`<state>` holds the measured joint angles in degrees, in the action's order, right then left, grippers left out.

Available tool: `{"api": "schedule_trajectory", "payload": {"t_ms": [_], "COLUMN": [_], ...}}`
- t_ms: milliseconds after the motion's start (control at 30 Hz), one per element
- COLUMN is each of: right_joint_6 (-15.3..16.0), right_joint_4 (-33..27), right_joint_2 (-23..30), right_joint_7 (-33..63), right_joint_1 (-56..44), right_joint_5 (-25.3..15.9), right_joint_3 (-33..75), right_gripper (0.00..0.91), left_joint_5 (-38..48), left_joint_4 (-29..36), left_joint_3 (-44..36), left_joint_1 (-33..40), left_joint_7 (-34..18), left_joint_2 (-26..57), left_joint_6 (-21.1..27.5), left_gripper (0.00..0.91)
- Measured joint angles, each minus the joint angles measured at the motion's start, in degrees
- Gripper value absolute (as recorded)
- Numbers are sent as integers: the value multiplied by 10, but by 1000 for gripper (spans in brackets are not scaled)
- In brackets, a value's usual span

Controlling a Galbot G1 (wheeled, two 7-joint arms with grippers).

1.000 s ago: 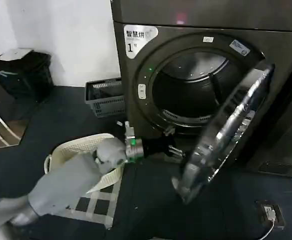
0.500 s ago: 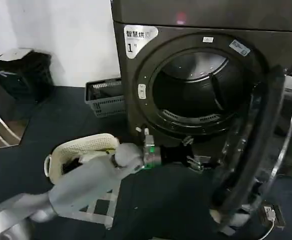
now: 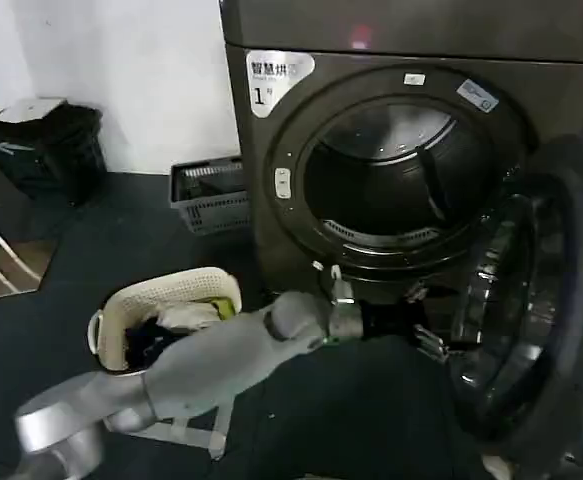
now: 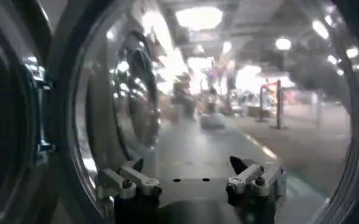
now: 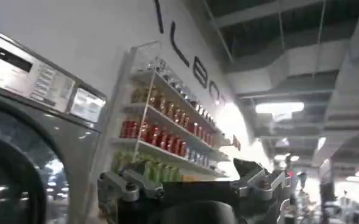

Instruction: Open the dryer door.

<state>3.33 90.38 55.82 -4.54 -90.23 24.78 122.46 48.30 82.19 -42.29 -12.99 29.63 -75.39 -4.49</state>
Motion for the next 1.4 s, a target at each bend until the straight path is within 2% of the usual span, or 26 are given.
{"api": "schedule_trajectory", "payload": {"t_ms": [400,967,1400], "right_joint_6": [-1,1,-7], "right_joint_4": [9,10,7], "right_joint_2": [1,-5,0], "right_joint_7": [2,11,11], "right_joint_1": [-23,-44,-55], "right_joint_5": [32,-29,-32], "right_joint_3": [37,80,94], "right_gripper": [907,907,907], "left_joint_5": [-18,-45,-57], "left_joint_4": [-58,-144,-219], "left_joint_3": [-14,-19,-15], "left_joint_1": [-5,-8,7], "left_joint_7": [-48,-60,-69], "left_joint_2": [-76,-164,-168], "left_joint_6": [-24,-40,-54], "left_gripper": [907,907,907]}}
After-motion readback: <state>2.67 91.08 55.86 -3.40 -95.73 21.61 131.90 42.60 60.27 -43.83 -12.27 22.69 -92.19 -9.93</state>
